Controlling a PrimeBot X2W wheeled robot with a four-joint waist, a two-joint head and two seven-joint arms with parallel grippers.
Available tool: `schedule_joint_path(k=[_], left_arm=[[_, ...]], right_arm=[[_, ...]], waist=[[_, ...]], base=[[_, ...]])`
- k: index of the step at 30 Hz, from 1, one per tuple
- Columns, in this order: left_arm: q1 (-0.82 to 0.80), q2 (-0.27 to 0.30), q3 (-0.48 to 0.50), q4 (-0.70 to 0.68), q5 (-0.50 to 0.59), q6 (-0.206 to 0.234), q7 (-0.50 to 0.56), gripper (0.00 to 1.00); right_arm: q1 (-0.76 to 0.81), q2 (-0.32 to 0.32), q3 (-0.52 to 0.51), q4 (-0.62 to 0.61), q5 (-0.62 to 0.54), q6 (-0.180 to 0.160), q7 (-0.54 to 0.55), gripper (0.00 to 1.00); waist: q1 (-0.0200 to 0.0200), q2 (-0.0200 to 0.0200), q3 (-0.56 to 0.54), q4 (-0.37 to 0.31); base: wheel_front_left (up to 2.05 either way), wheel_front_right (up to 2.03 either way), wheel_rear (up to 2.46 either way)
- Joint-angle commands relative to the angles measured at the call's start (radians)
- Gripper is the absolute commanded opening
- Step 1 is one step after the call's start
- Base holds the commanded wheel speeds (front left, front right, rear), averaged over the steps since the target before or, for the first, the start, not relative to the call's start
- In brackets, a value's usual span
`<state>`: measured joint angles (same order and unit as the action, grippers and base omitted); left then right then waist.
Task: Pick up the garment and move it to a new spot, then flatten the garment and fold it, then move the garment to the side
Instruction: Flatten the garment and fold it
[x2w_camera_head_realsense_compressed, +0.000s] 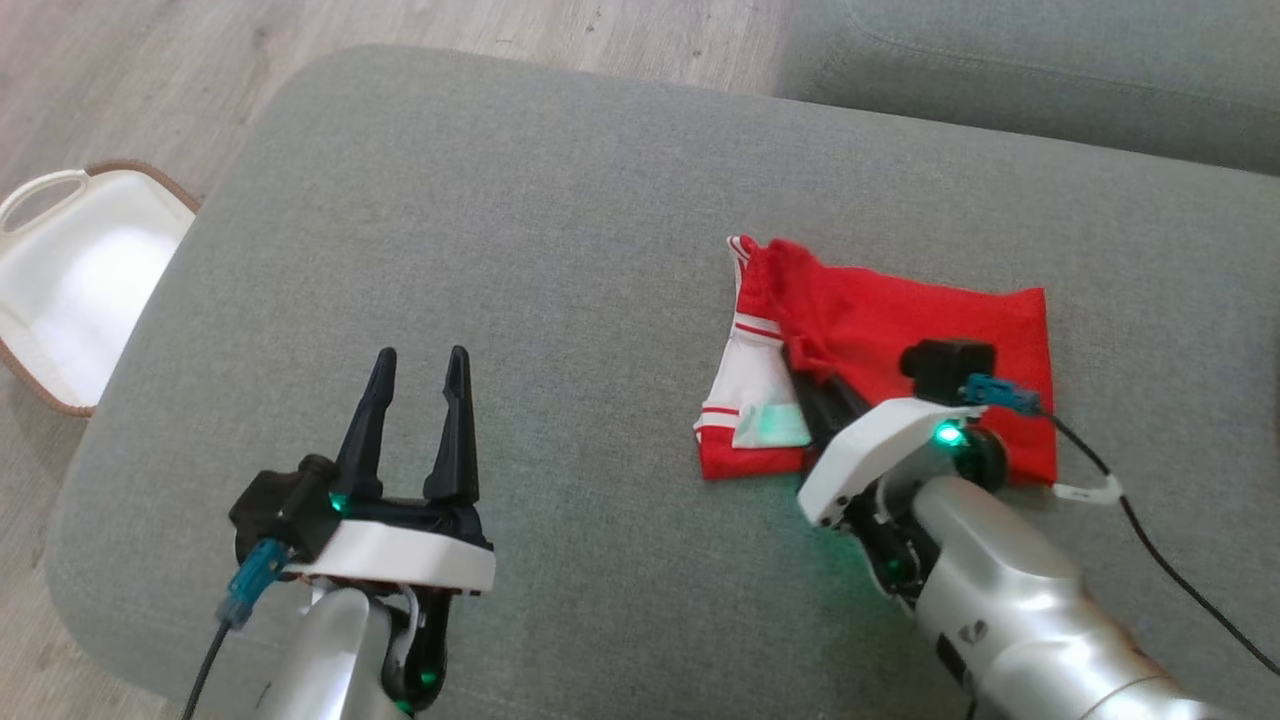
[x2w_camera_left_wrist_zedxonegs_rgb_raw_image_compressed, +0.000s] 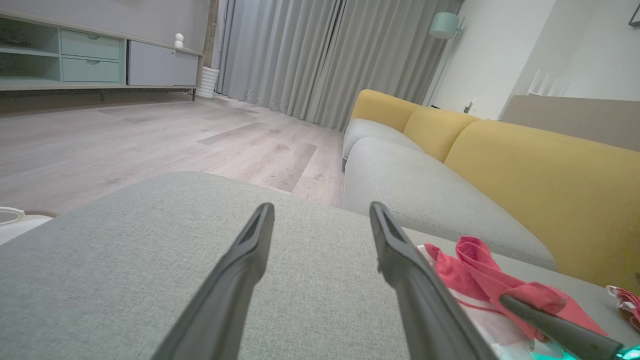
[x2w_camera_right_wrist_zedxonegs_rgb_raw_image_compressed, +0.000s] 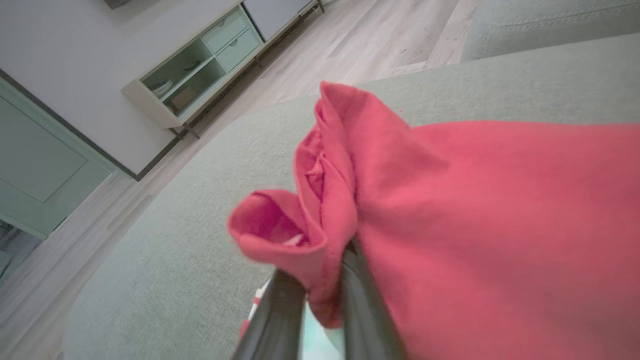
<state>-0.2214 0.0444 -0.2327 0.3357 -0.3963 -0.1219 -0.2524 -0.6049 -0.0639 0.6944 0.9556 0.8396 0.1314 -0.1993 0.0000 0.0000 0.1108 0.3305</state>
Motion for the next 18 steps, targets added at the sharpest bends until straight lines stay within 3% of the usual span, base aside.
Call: schedule_joint_path(k=[1, 10, 15, 18], left_arm=[[-0.051, 0.006, 0.024, -0.029, -0.009, 0.008, -0.009, 1.0], [-0.064, 0.007, 0.039, -0.017, -0.004, 0.01, -0.009, 1.0], [-0.063, 0.009, 0.061, -0.029, -0.001, 0.009, -0.009, 1.0], [-0.058, 0.008, 0.081, -0.042, 0.003, 0.011, -0.009, 1.0]], right_arm=[[-0.031, 0.014, 0.03, -0.03, 0.014, -0.001, -0.008, 1.0], [-0.06, 0.014, 0.203, -0.146, 0.148, -0.001, -0.02, 1.0], [-0.11, 0.014, 0.173, -0.095, 0.109, -0.001, -0.056, 1.0], [-0.14, 0.007, 0.089, -0.055, 0.021, -0.001, -0.061, 1.0]], waist=[[0.0, 0.0, 0.003, -0.004], [0.0, 0.0, -0.011, -0.067], [0.0, 0.0, -0.029, -0.125], [0.0, 0.0, -0.036, -0.161]], base=[[0.0, 0.0, 0.0], [0.0, 0.0, 0.0], [0.0, 0.0, 0.0], [0.0, 0.0, 0.0]])
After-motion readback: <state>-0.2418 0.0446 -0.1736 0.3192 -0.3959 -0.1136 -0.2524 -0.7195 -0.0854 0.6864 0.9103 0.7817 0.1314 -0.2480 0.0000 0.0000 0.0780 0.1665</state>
